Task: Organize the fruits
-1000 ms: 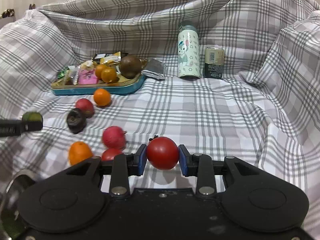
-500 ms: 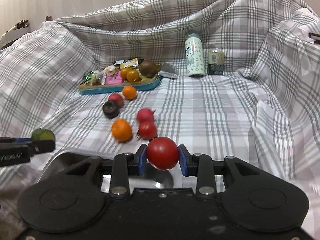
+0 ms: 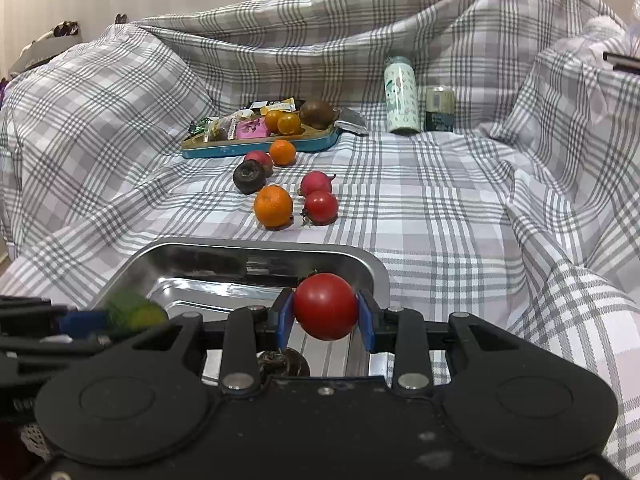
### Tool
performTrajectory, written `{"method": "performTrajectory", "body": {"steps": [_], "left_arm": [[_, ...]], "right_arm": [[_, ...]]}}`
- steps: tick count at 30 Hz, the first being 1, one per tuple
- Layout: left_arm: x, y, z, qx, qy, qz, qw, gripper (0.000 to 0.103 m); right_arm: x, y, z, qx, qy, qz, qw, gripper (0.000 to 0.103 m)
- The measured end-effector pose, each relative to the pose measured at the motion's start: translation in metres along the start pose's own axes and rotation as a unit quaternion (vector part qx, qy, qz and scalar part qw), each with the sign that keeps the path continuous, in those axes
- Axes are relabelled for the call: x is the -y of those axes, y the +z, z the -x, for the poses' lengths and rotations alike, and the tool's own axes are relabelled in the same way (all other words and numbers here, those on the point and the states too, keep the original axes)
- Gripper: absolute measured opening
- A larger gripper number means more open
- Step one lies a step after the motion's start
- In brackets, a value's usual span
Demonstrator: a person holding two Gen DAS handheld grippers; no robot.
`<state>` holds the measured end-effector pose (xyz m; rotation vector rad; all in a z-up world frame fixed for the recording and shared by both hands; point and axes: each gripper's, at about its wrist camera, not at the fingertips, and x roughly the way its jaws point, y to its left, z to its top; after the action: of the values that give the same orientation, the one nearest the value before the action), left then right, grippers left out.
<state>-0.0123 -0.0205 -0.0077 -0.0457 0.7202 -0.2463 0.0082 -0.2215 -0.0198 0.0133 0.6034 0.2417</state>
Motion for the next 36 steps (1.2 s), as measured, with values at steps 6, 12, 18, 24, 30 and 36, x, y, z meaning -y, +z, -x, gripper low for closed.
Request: {"method": "performTrajectory", "body": {"steps": [6, 12, 18, 24, 30, 36], "left_arm": [[0.003, -0.0048, -0.0093, -0.023, 0.0, -0.004, 0.9997, 0.043], [0.0044, -0.0069, -0.0105, -0.03, -0.001, -0.005, 0.9995, 0.043], [0.0033, -0.0057, -0.0106, -0.032, 0.0, 0.002, 0.9995, 0.043], [0.0016, -0.0046, -0.0075, -0.022, -0.001, 0.008, 0.9997, 0.046], [0.0006, -0.0044, -0.0075, -0.021, -0.002, 0.014, 0.9997, 0.046], [0.0016, -0.0049, -0.0068, -0.019, 0.002, 0.013, 0.9997, 0.046]], "right_arm": [[0.0052, 0.0001, -0.0055, -0.011, -0.005, -0.017, 1.0, 0.035], [0.0026, -0.001, -0.0065, -0.011, -0.011, -0.014, 1.0, 0.035], [0.0001, -0.0013, -0.0083, -0.016, -0.013, -0.006, 1.0, 0.035], [0.0011, -0.0007, -0.0087, -0.017, -0.014, -0.007, 1.0, 0.036], [0.0006, -0.0009, -0.0087, -0.016, -0.015, -0.005, 1.0, 0.036], [0.0001, -0.0013, -0.0069, -0.013, -0.016, -0.004, 1.0, 0.036]]}}
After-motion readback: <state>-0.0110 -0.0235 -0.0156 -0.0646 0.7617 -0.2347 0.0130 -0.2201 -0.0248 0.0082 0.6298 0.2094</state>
